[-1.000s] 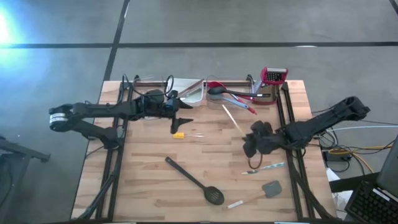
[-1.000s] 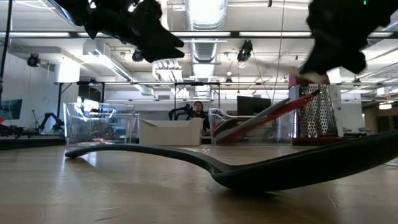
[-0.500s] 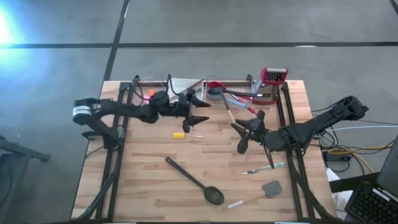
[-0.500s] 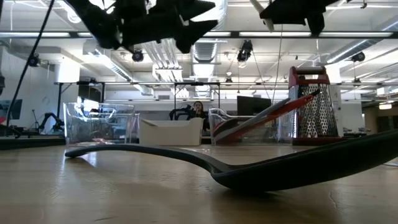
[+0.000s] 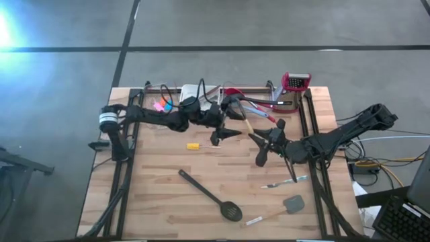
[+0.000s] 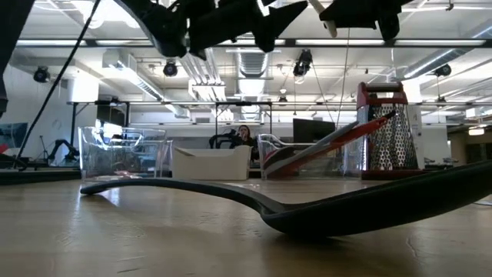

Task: Pick & Place Kitchen Items
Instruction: Put the light yellow knife into the white bin

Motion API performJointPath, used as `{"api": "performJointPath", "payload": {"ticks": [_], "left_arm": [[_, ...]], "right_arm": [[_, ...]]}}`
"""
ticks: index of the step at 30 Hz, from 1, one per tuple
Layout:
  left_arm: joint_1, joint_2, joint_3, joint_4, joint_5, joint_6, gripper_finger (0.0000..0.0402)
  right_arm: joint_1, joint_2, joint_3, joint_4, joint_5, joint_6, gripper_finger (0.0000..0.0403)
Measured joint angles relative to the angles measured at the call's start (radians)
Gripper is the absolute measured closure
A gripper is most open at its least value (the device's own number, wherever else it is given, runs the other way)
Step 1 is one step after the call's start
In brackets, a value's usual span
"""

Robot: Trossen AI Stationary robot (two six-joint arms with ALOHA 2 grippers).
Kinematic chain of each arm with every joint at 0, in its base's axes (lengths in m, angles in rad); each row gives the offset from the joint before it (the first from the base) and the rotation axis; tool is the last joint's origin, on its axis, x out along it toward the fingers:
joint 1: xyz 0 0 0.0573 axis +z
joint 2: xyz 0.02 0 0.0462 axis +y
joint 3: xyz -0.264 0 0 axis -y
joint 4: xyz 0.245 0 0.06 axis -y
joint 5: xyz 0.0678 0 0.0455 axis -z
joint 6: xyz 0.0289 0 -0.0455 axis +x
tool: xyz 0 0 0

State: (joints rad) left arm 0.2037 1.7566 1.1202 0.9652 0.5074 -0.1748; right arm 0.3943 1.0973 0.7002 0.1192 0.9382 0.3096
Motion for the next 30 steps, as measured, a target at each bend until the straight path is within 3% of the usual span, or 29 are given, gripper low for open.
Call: {"api": "performJointPath", "payload": {"ticks": [15,20,25,30], "left_arm": [[-0.003,0.097,0.137,-0.026,0.026,-0.011,0.0129],[-0.004,0.090,0.136,-0.024,0.026,0.001,0.0209],[-0.004,0.089,0.136,-0.024,0.029,0.001,0.0342],[-0.004,0.088,0.136,-0.031,0.032,0.003,0.0351]], "right_arm": [[0.000,0.000,0.000,0.000,-0.004,-0.008,0.0336],[0.000,0.000,0.000,0.000,-0.008,-0.018,0.0336],[0.000,0.000,0.000,0.008,-0.027,-0.025,0.0336],[0.000,0.000,-0.001,0.010,-0.030,-0.029,0.0336]]}}
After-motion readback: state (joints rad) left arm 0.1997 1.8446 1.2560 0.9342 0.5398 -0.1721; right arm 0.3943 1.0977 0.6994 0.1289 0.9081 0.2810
